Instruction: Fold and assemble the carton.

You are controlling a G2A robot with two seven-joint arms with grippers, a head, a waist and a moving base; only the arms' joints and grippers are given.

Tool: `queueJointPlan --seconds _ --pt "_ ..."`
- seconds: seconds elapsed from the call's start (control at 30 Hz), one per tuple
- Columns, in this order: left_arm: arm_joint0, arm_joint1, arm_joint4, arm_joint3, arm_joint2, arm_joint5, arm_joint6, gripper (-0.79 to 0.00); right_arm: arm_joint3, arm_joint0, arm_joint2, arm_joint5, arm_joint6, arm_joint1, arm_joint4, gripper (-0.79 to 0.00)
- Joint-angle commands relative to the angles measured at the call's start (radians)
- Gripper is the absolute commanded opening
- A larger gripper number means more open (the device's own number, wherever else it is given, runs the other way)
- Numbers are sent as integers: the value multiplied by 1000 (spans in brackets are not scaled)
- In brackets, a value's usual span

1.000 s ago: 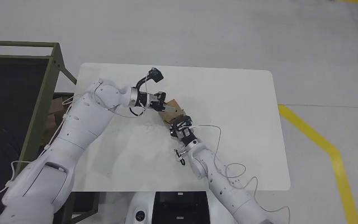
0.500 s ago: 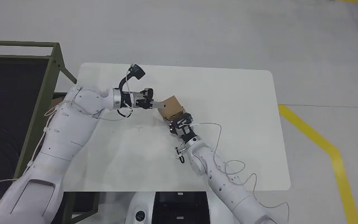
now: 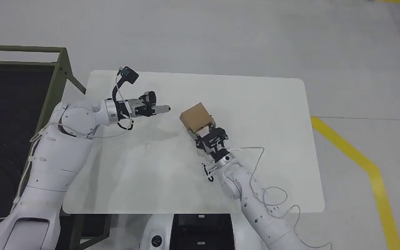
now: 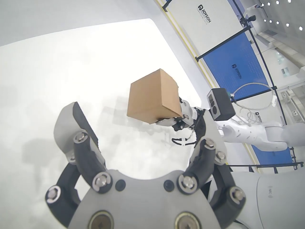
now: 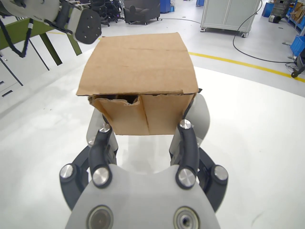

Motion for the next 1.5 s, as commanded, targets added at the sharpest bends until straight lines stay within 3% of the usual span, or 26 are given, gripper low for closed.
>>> queueJointPlan --seconds 0.0,0.2,0.8,1.27,1.47 --pt "-1 0 0 1 1 0 0 0 -73 -45 27 -24 1 14 -20 -785" --pt "-1 0 0 1 1 0 0 0 -315 -209 96 -64 26 51 -90 -785" --pt "9 -2 -18 -10 3 -4 17 0 -317 -205 95 -55 46 51 -79 -785" --pt "100 7 -130 -56 -61 -141 111 0 -485 -266 183 -300 52 81 190 -785" --pt "109 8 -232 -30 -59 -160 77 0 -577 -268 188 -368 101 92 242 -785"
